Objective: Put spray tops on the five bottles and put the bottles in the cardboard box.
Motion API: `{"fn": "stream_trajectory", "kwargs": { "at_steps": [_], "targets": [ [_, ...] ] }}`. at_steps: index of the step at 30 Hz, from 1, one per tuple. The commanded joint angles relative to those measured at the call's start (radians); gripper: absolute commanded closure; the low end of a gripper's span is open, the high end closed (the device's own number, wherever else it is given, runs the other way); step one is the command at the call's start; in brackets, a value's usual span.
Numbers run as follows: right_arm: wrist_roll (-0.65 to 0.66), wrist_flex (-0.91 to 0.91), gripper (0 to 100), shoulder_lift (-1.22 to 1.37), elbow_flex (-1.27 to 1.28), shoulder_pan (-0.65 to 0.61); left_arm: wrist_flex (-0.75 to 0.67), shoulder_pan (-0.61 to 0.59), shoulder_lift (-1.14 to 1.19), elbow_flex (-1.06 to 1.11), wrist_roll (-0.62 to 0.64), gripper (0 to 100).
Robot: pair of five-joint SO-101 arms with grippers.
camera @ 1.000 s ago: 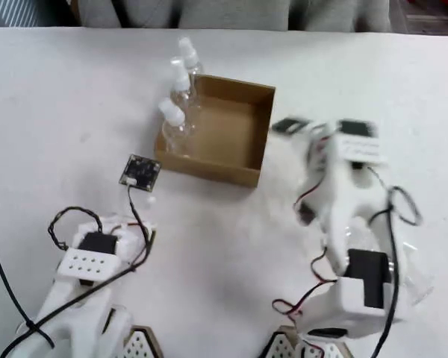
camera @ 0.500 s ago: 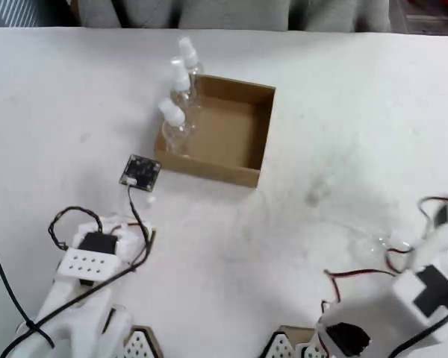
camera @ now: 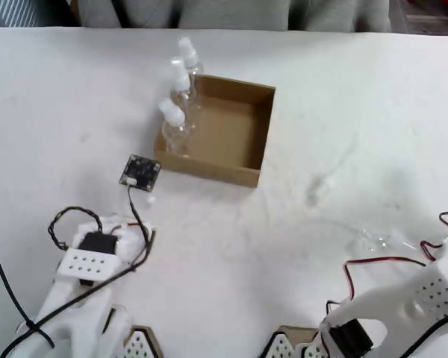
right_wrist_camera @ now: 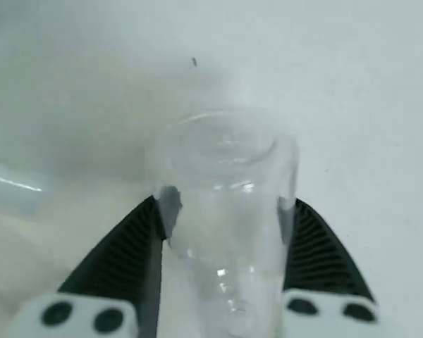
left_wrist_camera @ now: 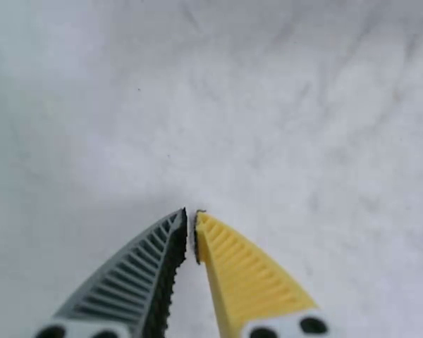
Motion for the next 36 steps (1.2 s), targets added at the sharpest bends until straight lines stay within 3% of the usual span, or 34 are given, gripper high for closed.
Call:
{"fn": "stream_trajectory", "kwargs": {
  "at_steps": [1,10,12,15,16,18,23,27,36],
  "targets": [
    [0.015,-0.044,68.6,-0.016,-0.06,0.005,-0.021,-0.004,-0.031,-0.021,-0.006,97],
    [0.012,0.217,70.1,-0.015,-0.376,0.025,-0.021,-0.004,-0.031,-0.02,-0.009,97],
    [0.011,0.298,76.4,-0.015,-0.445,0.041,-0.021,-0.005,-0.031,-0.02,-0.009,97],
    [0.009,0.375,97.1,-0.005,-0.542,0.073,-0.021,-0.005,-0.031,-0.02,-0.011,97],
    [0.008,0.375,99.6,-0.004,-0.557,0.087,-0.021,-0.005,-0.031,-0.02,-0.011,97],
    [-0.015,0.374,93.1,-0.004,-0.56,0.128,-0.021,-0.005,-0.031,-0.02,-0.011,97],
    [-0.089,0.401,98.0,-0.005,-0.56,0.209,-0.021,-0.005,-0.031,-0.02,-0.011,97],
    [-0.087,0.503,98.3,-0.004,-0.557,0.251,-0.021,-0.005,-0.031,-0.02,-0.011,97],
    [-0.023,0.481,98.2,-0.013,-0.348,0.292,-0.02,-0.007,-0.031,-0.02,-0.011,97]
  ]
}}
